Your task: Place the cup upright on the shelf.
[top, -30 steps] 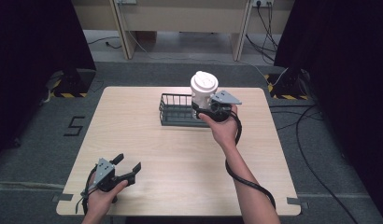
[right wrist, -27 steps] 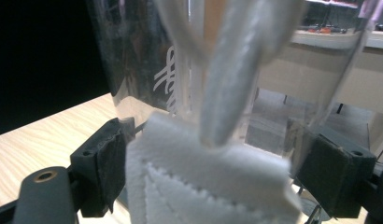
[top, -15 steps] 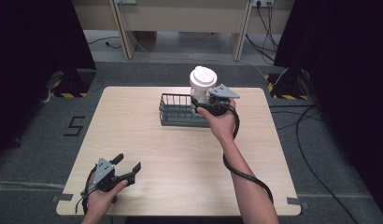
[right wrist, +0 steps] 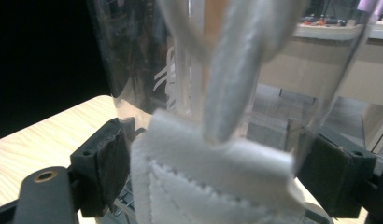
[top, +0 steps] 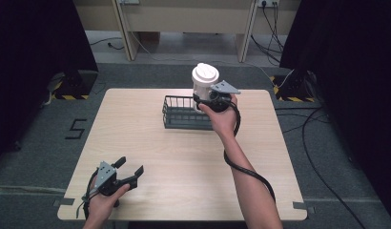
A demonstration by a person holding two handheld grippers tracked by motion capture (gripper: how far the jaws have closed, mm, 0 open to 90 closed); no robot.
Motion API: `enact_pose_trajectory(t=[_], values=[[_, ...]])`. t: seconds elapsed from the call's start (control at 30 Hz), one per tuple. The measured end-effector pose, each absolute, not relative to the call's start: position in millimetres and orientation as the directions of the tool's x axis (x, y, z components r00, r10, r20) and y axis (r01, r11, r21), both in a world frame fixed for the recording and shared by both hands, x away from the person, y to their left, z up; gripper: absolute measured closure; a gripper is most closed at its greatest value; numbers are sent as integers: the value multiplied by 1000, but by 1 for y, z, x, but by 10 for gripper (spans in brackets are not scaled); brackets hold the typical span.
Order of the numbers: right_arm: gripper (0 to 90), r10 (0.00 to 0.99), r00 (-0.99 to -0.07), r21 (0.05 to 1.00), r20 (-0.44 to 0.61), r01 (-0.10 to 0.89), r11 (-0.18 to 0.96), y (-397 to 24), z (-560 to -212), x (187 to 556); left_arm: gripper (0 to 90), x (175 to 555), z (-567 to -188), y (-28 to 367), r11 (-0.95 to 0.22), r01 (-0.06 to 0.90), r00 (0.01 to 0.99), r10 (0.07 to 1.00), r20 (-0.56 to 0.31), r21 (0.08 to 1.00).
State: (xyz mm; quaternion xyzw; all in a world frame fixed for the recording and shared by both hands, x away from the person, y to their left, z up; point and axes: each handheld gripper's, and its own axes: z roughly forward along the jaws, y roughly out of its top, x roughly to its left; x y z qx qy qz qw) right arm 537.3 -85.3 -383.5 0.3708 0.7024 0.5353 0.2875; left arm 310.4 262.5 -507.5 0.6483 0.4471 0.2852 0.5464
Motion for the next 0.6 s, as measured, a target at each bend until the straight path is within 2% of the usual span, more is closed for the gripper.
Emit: enact_pose_trajectory(t=[0.6], values=[[183,840,-542,960,11,242,143,-76,-388,555,175,310,-507,263,-5,266,438,891,-116,964]])
